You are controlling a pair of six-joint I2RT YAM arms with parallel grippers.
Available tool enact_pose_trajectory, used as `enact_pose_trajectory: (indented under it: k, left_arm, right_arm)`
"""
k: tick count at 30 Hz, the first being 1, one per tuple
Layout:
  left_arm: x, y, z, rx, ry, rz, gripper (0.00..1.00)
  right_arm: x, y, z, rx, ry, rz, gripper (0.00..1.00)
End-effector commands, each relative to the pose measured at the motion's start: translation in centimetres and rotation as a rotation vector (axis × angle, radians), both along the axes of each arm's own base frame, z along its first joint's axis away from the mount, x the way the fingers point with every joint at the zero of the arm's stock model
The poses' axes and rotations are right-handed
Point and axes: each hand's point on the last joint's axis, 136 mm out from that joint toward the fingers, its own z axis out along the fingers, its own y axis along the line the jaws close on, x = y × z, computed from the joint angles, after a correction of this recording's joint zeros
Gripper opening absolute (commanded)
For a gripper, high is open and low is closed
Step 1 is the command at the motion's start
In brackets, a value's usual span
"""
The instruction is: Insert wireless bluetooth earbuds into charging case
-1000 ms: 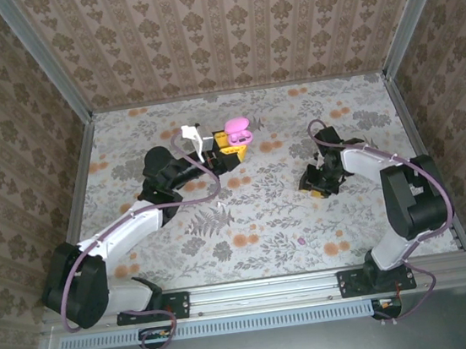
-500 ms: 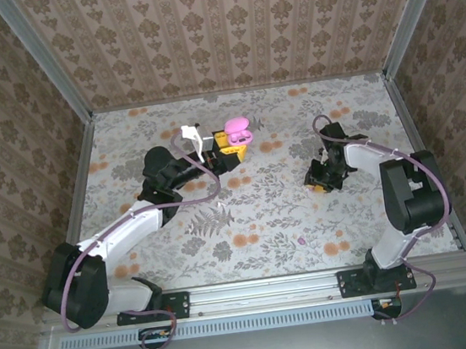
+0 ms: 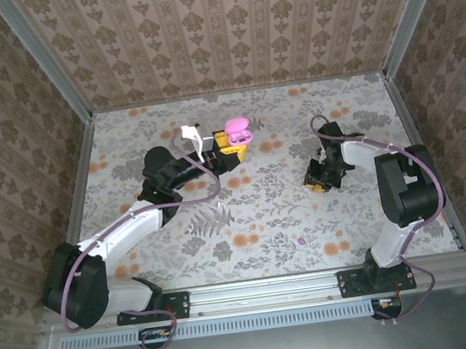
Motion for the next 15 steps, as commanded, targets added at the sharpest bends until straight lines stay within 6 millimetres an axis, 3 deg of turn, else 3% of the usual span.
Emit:
enact_pose_trajectory:
  k: [1,15]
  left_arm:
    - [-0.37,0.28,1.83,-0.024,-0.053,0.008,0.26]
    - [-0.43,0.35,1.72,-0.019,-0.055,0.012,0.26]
  right_arm:
    - [0.63,0.32,0.09,-0.014,-0.008,0.025,0.27]
    - [0.63,1.09,-0.52,-0.037,0.011,0.047,0.29]
